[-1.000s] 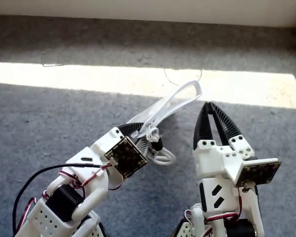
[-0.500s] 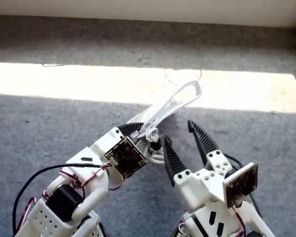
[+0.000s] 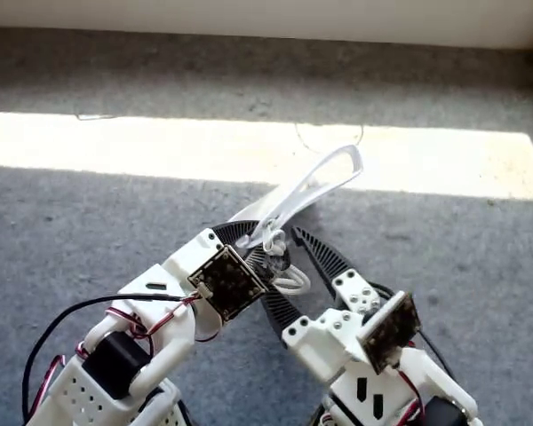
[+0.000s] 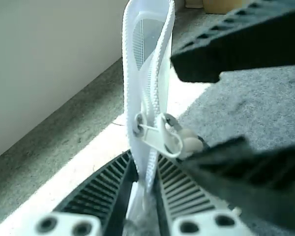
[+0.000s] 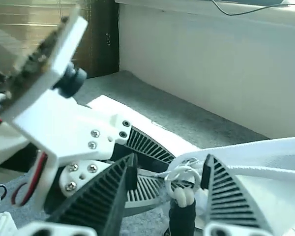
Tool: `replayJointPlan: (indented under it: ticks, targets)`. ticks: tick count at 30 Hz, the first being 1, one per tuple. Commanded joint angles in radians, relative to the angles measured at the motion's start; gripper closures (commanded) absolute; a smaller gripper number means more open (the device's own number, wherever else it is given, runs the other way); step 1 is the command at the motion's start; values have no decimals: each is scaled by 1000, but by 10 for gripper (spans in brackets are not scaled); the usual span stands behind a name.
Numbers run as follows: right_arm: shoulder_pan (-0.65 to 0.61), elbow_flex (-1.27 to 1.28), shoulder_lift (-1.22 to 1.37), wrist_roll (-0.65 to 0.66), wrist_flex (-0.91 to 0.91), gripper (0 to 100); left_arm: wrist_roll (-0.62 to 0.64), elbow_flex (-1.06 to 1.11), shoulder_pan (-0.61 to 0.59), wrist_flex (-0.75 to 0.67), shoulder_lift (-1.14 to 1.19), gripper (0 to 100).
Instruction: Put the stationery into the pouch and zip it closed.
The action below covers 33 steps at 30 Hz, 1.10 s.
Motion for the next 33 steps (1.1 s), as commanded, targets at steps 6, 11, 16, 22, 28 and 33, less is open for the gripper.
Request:
replayJointPlan:
  ticks: [6,11,16,22,28,33]
  targets:
    - [4,114,8,52,-114,802,-8,1,-18,-5,1,995]
    - [107,119,8,54,-128,889,-8,1,-15,-5,1,995]
    - [173,111,2,74,-137,901,-6,1,-15,-5,1,995]
    - [351,111,2,68,-341,901,-6,2,-15,-5,1,995]
    - [544,116,4,66,-458,901,-6,2,-19,-5,1,995]
    - [585,111,1,49,-438,901,-6,2,-21,-5,1,995]
